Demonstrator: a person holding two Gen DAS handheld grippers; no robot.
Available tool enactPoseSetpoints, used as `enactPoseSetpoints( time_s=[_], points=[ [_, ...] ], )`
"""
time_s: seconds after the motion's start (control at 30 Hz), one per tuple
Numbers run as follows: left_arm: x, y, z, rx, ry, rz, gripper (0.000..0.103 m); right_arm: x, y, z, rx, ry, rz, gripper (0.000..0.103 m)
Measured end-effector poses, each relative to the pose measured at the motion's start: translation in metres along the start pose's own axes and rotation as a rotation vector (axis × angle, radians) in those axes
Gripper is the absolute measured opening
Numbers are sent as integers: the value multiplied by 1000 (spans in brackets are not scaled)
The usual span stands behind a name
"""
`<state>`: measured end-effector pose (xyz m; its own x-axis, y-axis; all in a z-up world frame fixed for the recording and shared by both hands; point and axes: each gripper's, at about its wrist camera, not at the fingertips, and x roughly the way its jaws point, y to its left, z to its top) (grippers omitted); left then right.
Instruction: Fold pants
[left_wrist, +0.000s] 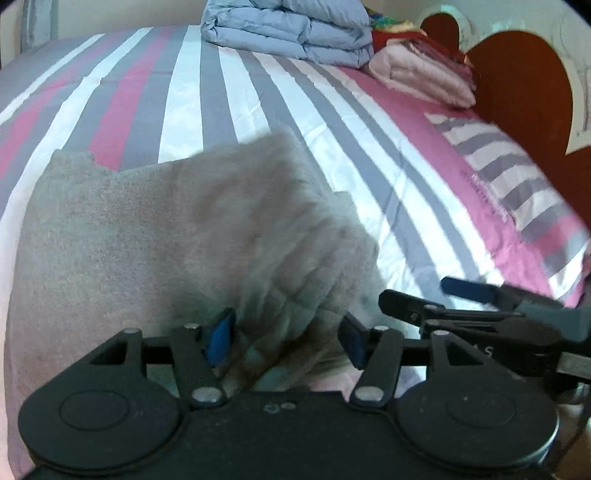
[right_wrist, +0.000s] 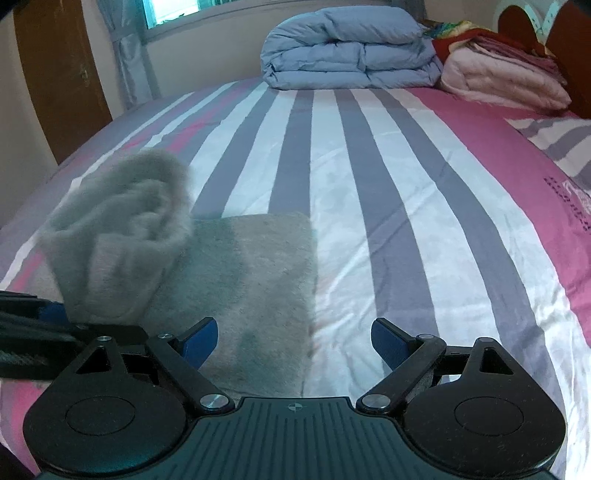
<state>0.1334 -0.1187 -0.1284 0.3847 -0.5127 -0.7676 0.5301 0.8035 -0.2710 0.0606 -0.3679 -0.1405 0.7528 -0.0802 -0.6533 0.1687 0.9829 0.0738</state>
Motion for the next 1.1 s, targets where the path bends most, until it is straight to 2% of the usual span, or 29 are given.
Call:
enactPoseSetpoints(
  time_s=[0.07,0.2,0.23,0.4,0.47,0.57,0.8,0.83,0.87,0.9,1.0,1.1],
  points=[
    [-7,8,-1,-25,-1,-16,58,0,-5,1,36,3,21,90],
    [-31,29,-4,-119,-32,-29,58,1,-14,6,136,17,132,90],
    [-34,36,-4,-133,-40,-25,62,0,-15,7,155,24,157,90],
    [-52,80,-6,-215,-70,82,63,1,-10,11,220,40,240,90],
    [-58,97,-8,-252,-90,107,64,-2,-6,16,217,32,248,90],
    [-56,111,-9,-244,-72,170,63,-2,-2,24,229,29,269,90],
    [-36,120,-19,-255,-25,173,64,-3,-1,46,295,7,275,90],
    [-35,119,-19,-245,-25,174,66,-3,-1,50,302,2,273,92],
    [-34,118,-19,-233,-24,175,66,0,0,53,300,10,267,101],
    [-33,118,-18,-231,-25,172,68,3,1,56,296,27,263,103],
    [-31,122,-18,-252,-34,158,68,16,9,59,288,72,302,103],
    [-32,127,-17,-284,-41,136,68,39,18,55,251,172,237,103]
  ],
)
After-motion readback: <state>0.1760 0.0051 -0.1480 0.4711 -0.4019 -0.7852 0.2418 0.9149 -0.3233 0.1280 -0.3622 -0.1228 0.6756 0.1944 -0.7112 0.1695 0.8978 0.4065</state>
